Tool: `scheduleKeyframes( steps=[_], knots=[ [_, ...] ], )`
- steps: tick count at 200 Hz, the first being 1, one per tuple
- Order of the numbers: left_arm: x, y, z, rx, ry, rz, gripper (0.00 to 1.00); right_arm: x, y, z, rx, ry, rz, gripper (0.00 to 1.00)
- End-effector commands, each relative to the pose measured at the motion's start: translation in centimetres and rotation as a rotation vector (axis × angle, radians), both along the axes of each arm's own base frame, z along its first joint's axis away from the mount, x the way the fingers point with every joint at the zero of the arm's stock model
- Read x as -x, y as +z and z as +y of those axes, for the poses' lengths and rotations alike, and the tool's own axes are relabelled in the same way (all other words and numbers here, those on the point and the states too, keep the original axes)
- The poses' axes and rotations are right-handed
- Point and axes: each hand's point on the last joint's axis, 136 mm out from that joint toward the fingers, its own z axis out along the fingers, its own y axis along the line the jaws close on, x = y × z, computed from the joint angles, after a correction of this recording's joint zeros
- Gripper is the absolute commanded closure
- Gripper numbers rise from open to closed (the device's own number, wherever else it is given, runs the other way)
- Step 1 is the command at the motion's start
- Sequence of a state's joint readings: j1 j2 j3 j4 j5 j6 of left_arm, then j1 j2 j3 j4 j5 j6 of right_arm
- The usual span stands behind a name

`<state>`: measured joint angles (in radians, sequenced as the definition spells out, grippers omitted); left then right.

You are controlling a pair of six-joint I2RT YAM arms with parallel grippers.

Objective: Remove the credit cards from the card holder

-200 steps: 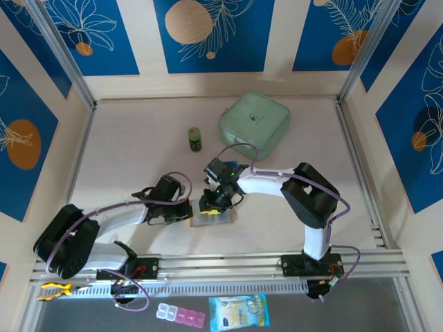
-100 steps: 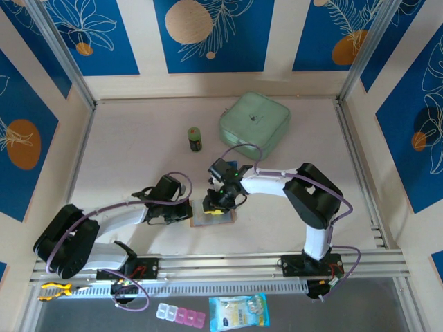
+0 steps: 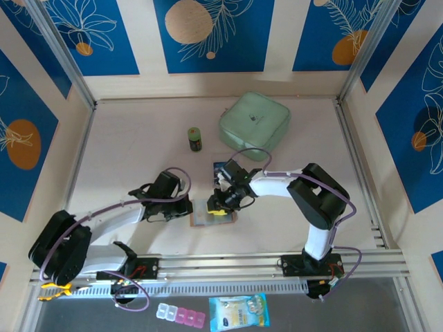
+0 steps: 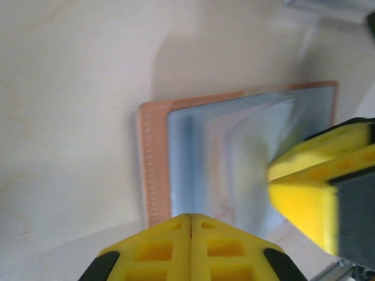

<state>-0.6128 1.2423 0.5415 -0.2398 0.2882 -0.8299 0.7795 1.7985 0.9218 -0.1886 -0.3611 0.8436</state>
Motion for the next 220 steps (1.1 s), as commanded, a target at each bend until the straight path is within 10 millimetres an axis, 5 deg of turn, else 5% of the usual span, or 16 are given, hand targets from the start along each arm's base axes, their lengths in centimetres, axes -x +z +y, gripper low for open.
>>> scheduleKeyframes(
  steps=[1,41,94,220],
  knots=[
    [-0.7,2.3,-1.1,0.055,-0.007,-0.029,0.91,0.5,0.1,-0.3,-0.04,-0.013,0.032,0.69],
    [-1.2,3.1,-2.7,0.119,-0.005,-0.026,0.83,0.4,0.0,-0.5,-0.081,-0.032,0.05,0.71],
    [-1.0,1.3,-3.8,0.115,-0.01,0.017,0.75,0.5,-0.3,-0.7,-0.102,-0.043,0.072,0.71],
    [-0.4,-0.8,-4.4,0.134,0.008,0.083,0.72,0.5,-0.1,-0.8,-0.113,-0.047,0.073,0.71]
  ],
)
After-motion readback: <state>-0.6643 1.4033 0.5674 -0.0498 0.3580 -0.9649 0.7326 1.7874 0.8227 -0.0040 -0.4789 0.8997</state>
